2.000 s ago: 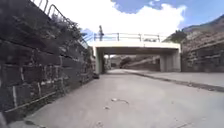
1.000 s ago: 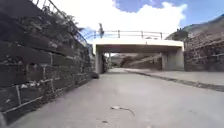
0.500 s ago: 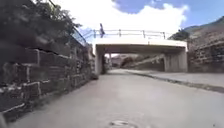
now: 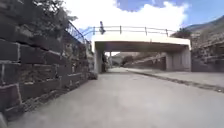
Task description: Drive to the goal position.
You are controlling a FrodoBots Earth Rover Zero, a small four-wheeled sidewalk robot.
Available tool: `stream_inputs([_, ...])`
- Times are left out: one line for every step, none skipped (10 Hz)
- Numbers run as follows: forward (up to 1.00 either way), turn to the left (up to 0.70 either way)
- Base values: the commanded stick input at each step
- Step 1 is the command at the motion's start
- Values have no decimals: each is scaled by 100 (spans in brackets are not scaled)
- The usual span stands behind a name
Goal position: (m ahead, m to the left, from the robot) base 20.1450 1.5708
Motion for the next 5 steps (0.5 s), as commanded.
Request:
stream_inputs([70,0])
stream_inputs([70,0])
stream_inputs([70,0])
stream_inputs([70,0])
stream_inputs([70,0])
